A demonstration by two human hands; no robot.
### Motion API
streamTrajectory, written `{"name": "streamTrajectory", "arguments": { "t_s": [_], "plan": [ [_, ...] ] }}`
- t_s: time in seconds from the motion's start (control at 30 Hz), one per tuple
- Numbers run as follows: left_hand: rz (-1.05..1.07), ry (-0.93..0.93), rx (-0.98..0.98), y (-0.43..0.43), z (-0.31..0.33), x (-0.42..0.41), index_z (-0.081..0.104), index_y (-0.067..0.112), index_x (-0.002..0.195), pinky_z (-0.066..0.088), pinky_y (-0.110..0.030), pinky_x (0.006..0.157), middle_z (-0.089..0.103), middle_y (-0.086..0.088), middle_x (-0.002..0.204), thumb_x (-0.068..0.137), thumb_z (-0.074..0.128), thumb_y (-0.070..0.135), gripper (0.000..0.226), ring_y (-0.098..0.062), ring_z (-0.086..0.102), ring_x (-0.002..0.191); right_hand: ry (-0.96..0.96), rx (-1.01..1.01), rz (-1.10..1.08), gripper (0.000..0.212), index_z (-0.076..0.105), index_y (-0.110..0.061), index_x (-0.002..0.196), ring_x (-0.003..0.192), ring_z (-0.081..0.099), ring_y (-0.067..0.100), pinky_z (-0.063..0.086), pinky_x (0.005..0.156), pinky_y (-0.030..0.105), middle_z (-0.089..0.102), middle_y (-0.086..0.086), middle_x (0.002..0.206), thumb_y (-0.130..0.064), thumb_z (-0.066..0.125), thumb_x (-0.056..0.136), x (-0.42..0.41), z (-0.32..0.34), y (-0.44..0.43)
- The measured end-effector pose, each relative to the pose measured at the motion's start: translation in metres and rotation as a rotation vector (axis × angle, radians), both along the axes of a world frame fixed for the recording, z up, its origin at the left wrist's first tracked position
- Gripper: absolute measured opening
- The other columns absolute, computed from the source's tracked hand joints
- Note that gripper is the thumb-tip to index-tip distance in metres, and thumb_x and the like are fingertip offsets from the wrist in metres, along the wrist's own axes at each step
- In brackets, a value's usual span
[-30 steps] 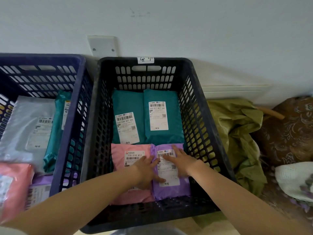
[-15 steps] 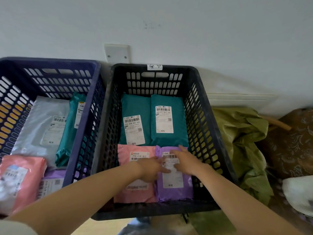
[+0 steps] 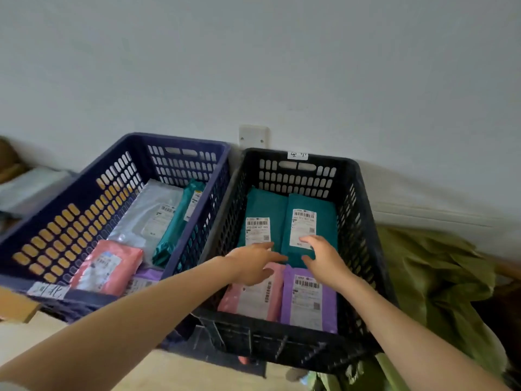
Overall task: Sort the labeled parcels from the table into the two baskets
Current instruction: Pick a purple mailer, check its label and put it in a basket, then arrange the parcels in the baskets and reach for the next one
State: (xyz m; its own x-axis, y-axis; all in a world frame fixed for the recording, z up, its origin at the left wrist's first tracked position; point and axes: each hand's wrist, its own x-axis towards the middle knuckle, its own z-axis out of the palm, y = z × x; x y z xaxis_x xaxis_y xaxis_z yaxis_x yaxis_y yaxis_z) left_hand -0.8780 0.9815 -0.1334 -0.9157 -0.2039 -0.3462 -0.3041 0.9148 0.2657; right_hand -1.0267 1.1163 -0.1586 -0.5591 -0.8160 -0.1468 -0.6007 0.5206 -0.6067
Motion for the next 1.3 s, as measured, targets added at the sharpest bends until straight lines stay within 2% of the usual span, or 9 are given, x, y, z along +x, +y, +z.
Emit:
{"name": "streamTrajectory", "arguments": {
  "t_s": [0.17, 0.3, 0.47, 0.63, 0.83, 0.93, 1.03, 1.13, 1.3],
  "plan": [
    [0.246, 0.219, 0.007, -0.005, 0.032, 0.037, 0.035, 0.038, 0.145, 0.031, -0.037, 0.113, 0.021, -0.001, 0.158, 0.1, 0.045, 0.027, 0.048, -0.019, 0.02, 0.145, 0.009, -0.141, 0.086, 0.046, 0.044, -0.02, 0.14, 0.131, 0.041, 0.017, 0.036, 0.096, 0.024, 0.038, 0.0, 0.148, -0.01, 0.051, 0.096, 0.017, 0.025, -0.018],
    [0.401, 0.348, -0.056, -0.01, 0.056, 0.076, 0.039, 0.04, 0.143, 0.033, -0.037, 0.108, 0.025, 0.0, 0.157, 0.099, 0.044, 0.026, 0.046, -0.023, 0.031, 0.141, -0.035, -0.224, 0.13, 0.046, 0.044, -0.02, 0.14, 0.132, 0.041, 0.016, 0.042, 0.101, 0.033, 0.038, 0.0, 0.147, -0.006, 0.048, 0.097, 0.039, 0.047, -0.035],
    [0.456, 0.347, -0.202, -0.022, 0.087, 0.127, 0.041, 0.037, 0.142, 0.038, -0.042, 0.108, 0.027, -0.002, 0.156, 0.098, 0.046, 0.022, 0.046, -0.025, 0.038, 0.137, -0.064, -0.32, 0.221, 0.044, 0.046, -0.019, 0.137, 0.125, 0.046, 0.017, 0.042, 0.102, 0.038, 0.04, 0.002, 0.145, -0.005, 0.044, 0.096, 0.077, 0.073, -0.06],
    [0.596, 0.46, -0.265, -0.046, 0.113, 0.184, 0.046, 0.033, 0.139, 0.035, -0.025, 0.1, 0.038, 0.0, 0.15, 0.096, 0.051, 0.019, 0.046, -0.019, 0.047, 0.129, -0.084, -0.408, 0.328, 0.043, 0.046, -0.019, 0.137, 0.125, 0.047, 0.017, 0.04, 0.099, 0.03, 0.042, 0.001, 0.143, -0.006, 0.044, 0.096, 0.124, 0.091, -0.095],
    [0.784, 0.43, -0.276, -0.065, 0.109, 0.269, 0.041, 0.038, 0.142, 0.035, -0.033, 0.106, 0.033, 0.003, 0.153, 0.097, 0.049, 0.027, 0.046, -0.018, 0.039, 0.135, -0.087, -0.42, 0.462, 0.044, 0.047, -0.014, 0.136, 0.123, 0.048, 0.017, 0.04, 0.099, 0.028, 0.044, 0.004, 0.139, -0.003, 0.044, 0.094, 0.206, 0.1, -0.144],
    [0.857, 0.43, -0.256, -0.076, 0.106, 0.317, 0.041, 0.037, 0.142, 0.04, -0.035, 0.107, 0.032, 0.002, 0.153, 0.098, 0.049, 0.026, 0.046, -0.019, 0.044, 0.132, -0.103, -0.427, 0.511, 0.046, 0.048, -0.014, 0.135, 0.119, 0.05, 0.015, 0.042, 0.097, 0.025, 0.046, 0.004, 0.139, 0.002, 0.045, 0.092, 0.256, 0.102, -0.172],
    [0.907, 0.462, -0.225, -0.09, 0.106, 0.365, 0.043, 0.032, 0.141, 0.046, -0.033, 0.101, 0.04, 0.002, 0.148, 0.097, 0.051, 0.022, 0.046, -0.017, 0.048, 0.126, -0.114, -0.42, 0.539, 0.047, 0.049, -0.017, 0.134, 0.111, 0.051, 0.009, 0.049, 0.088, 0.022, 0.048, 0.002, 0.136, 0.002, 0.047, 0.092, 0.305, 0.1, -0.199],
    [0.949, 0.477, -0.243, -0.117, 0.104, 0.424, 0.044, 0.032, 0.141, 0.041, -0.028, 0.103, 0.038, 0.003, 0.149, 0.097, 0.054, 0.023, 0.047, -0.016, 0.044, 0.131, -0.13, -0.417, 0.578, 0.043, 0.049, -0.022, 0.133, 0.107, 0.049, 0.007, 0.048, 0.076, 0.016, 0.046, -0.001, 0.134, -0.002, 0.046, 0.095, 0.358, 0.099, -0.233],
    [1.034, 0.52, -0.21, -0.17, 0.097, 0.513, 0.043, 0.036, 0.141, 0.039, -0.022, 0.095, 0.037, 0.007, 0.149, 0.097, 0.053, 0.025, 0.047, -0.015, 0.046, 0.127, -0.112, -0.423, 0.601, 0.041, 0.05, -0.019, 0.133, 0.113, 0.049, 0.011, 0.048, 0.09, 0.026, 0.046, 0.001, 0.133, -0.003, 0.046, 0.095, 0.444, 0.102, -0.29]
  ]
}}
